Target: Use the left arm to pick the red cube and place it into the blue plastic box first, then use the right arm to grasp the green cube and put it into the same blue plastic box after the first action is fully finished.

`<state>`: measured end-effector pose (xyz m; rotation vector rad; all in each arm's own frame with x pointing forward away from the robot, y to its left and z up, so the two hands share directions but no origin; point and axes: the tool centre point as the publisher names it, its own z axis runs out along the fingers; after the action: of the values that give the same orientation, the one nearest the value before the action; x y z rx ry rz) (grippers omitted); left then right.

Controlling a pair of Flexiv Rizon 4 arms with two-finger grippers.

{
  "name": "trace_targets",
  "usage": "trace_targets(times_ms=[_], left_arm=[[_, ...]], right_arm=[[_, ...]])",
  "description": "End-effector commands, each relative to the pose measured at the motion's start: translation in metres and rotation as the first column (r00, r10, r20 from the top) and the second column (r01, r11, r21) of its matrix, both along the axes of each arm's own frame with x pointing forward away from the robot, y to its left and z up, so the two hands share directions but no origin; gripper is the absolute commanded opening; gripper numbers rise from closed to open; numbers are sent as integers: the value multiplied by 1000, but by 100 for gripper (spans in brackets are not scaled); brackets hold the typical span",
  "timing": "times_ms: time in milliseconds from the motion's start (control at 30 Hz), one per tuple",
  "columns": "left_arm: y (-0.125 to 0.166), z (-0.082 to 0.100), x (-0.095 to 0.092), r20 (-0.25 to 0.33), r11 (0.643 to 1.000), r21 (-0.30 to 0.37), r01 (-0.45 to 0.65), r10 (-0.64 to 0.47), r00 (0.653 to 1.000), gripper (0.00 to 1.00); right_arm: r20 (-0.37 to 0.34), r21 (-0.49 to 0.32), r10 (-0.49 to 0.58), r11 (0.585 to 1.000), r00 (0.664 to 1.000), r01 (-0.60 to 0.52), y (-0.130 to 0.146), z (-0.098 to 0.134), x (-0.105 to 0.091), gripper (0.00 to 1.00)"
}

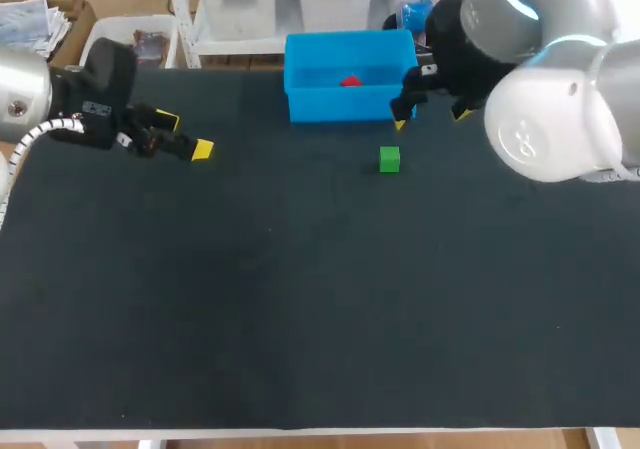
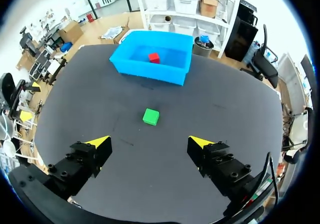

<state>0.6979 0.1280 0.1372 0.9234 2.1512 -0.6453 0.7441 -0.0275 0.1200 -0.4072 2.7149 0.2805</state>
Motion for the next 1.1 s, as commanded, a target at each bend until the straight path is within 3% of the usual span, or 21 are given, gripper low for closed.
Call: trace_targets(times_ms=[33,467,767,1100], left_arm=[[2,-1,-1,6,1000,-8,3,-3,1000,100],[2,-1,-1,6,1000,-8,3,-3,1000,100],[2,-1,-1,6,1000,-8,3,-3,1000,100],[2,-1,-1,6,1000,-8,3,-3,1000,100]], right_arm=[[14,-24,-15,1000,1000,15,1,1,-4,100],[14,-24,-15,1000,1000,15,1,1,-4,100],[-64,-80,-160,985,985,154,23,-25,18,100],[-64,-138,-221,968,973,210,40,-46,39,100]])
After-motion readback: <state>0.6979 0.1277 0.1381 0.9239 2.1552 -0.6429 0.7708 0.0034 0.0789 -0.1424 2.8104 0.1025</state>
